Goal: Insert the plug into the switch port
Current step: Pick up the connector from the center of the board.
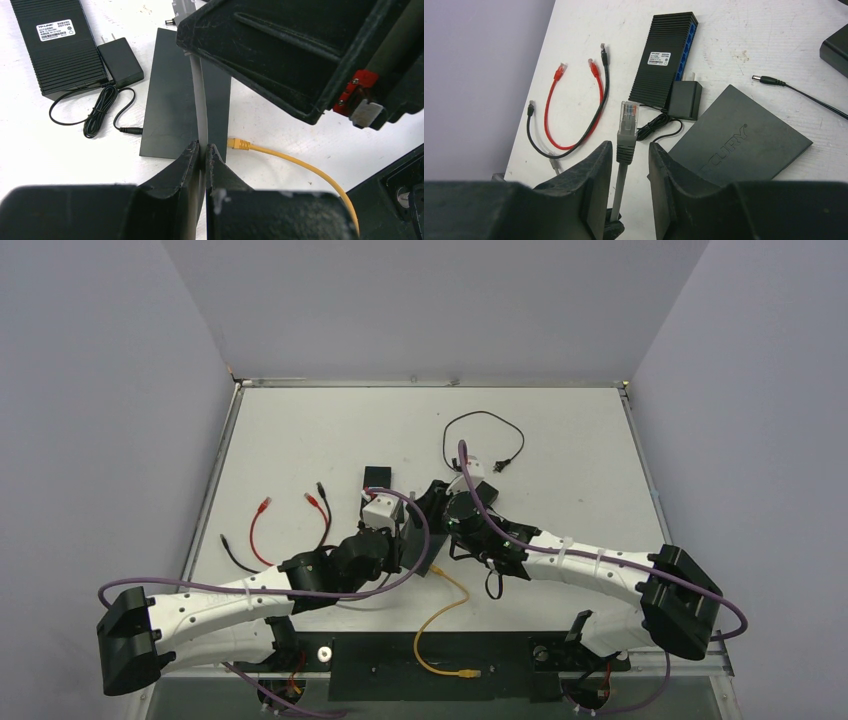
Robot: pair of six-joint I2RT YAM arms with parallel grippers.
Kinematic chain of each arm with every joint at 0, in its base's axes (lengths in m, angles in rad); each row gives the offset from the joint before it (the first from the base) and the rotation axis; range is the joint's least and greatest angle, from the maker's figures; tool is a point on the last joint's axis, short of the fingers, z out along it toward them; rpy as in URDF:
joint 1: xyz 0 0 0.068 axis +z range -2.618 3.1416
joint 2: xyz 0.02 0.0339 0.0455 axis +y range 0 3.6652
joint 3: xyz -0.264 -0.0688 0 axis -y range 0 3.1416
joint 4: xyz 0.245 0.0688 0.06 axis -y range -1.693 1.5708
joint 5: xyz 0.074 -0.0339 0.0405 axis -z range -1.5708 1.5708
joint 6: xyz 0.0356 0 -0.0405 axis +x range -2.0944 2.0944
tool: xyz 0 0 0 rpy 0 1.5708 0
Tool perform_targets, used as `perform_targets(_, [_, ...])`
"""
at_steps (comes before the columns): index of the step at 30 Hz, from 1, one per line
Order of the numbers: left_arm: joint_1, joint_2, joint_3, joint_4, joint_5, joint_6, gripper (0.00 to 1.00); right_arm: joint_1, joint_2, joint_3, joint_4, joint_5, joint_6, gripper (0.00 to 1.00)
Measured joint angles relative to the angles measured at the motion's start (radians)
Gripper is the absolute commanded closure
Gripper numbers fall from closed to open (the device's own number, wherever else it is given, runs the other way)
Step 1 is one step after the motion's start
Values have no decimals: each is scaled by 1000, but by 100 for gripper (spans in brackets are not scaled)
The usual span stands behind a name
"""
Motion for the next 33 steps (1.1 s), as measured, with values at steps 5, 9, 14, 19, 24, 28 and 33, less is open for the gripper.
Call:
perform_targets(5, [0, 3, 0, 0, -3, 0, 100, 0, 10, 13, -6, 0, 0, 71])
perform_targets(9, [-2, 10, 0, 0, -9, 0, 100, 0, 13, 26, -20, 0, 0, 72])
perform_targets(14, [-8, 12, 0, 0, -14, 1, 100, 0, 22, 46, -37, -1, -1, 74])
perform_targets(19, [-11, 13, 0, 0, -22, 1, 100, -1, 30, 50, -60, -2, -1, 75])
perform_targets(24, [-12, 14, 0, -2, -31, 5, 100, -1, 41, 50, -70, -8, 0, 78])
perform_targets(28, [-13, 14, 0, -6, -35, 9, 100, -2, 42, 50, -73, -13, 0, 82])
perform_targets(33, [-13, 14, 0, -6, -37, 10, 100, -3, 43, 58, -74, -23, 1, 100])
